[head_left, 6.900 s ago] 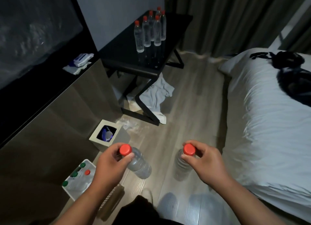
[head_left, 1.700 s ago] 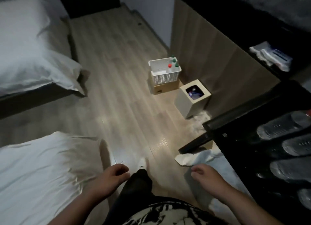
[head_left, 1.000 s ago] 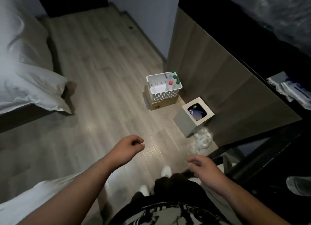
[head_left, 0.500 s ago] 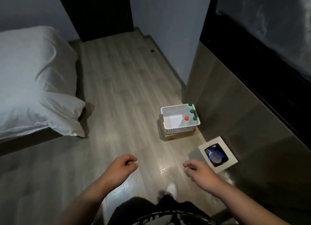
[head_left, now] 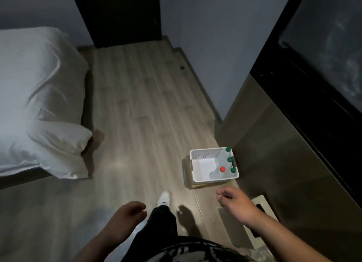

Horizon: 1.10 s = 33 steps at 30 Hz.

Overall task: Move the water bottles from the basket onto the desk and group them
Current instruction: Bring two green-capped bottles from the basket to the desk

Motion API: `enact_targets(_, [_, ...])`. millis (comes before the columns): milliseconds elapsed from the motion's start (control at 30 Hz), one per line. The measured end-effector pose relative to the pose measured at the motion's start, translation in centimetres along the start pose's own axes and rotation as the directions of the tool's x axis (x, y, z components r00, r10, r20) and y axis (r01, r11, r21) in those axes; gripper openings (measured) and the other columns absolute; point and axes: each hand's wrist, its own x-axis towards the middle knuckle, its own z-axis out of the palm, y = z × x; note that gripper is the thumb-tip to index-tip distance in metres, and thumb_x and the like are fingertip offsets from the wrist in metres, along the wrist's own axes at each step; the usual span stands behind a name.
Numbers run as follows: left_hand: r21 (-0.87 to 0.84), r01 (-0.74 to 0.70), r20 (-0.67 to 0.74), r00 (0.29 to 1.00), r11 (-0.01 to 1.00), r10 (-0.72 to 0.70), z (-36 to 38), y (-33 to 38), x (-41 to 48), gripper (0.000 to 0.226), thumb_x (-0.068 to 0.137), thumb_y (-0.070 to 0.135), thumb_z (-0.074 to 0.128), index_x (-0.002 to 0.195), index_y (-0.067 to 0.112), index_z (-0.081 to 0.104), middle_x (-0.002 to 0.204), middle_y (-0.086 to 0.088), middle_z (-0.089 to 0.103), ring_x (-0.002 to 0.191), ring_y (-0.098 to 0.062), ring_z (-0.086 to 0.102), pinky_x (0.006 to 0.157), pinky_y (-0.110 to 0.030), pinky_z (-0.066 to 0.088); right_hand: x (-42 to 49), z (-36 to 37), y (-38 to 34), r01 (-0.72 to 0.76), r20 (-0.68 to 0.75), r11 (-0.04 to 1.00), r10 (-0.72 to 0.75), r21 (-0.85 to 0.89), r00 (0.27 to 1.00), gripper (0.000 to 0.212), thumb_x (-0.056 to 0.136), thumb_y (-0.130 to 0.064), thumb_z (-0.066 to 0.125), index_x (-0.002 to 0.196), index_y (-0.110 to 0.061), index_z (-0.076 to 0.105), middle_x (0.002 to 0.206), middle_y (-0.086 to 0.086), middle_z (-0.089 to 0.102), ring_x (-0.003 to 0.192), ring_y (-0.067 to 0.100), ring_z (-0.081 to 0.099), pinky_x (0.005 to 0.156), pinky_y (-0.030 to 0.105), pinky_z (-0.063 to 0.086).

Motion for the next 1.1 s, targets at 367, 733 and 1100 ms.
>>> enact_targets(367, [0.314, -0.314, 0.272, 0.934, 0.896, 0.232, -5.1, 19.7, 20.9, 0.011, 0.083, 0.019, 0.072, 0.091, 0.024, 0.066, 0.088, 0.002, 0.066, 0.078, -0.012, 0.060, 0.071, -0.019, 0.046, 6.5, -4.1, -2.8, -0.207, -0.274, 0.966, 0.243, 0.156, 0.930, 0.008, 0.089, -0.014, 0.062, 0.082, -0.017, 0.064, 0.064, -0.010, 0.058, 0.058, 0.001, 0.050, 0.064, 0.020, 0.042])
enact_targets(733, [0.509, -0.370, 0.446, 0.886, 0.777, 0.130, 7.1, 28.9, 29.2, 0.010, 0.087, 0.017, 0.066, 0.097, 0.018, 0.068, 0.100, -0.009, 0.067, 0.092, -0.024, 0.065, 0.084, -0.040, 0.052, 10.1, -8.2, 1.3, -0.325, -0.281, 0.834, 0.476, 0.446, 0.833, 0.011, 0.088, -0.011, 0.059, 0.082, -0.015, 0.066, 0.072, -0.007, 0.061, 0.070, 0.009, 0.054, 0.072, 0.026, 0.044])
enact_targets(1100, [0.626, -0.483, 0.600, 0.799, 0.612, 0.017, 20.9, 28.8, 44.3, 0.033, 0.081, 0.034, 0.064, 0.107, 0.013, 0.067, 0.104, -0.004, 0.066, 0.098, -0.020, 0.062, 0.088, -0.031, 0.047, 25.4, -13.4, 9.9, -0.421, -0.322, 0.821, 0.547, 0.387, 0.773, 0.009, 0.087, -0.017, 0.061, 0.086, -0.025, 0.061, 0.089, 0.001, 0.069, 0.086, 0.020, 0.065, 0.073, 0.026, 0.048])
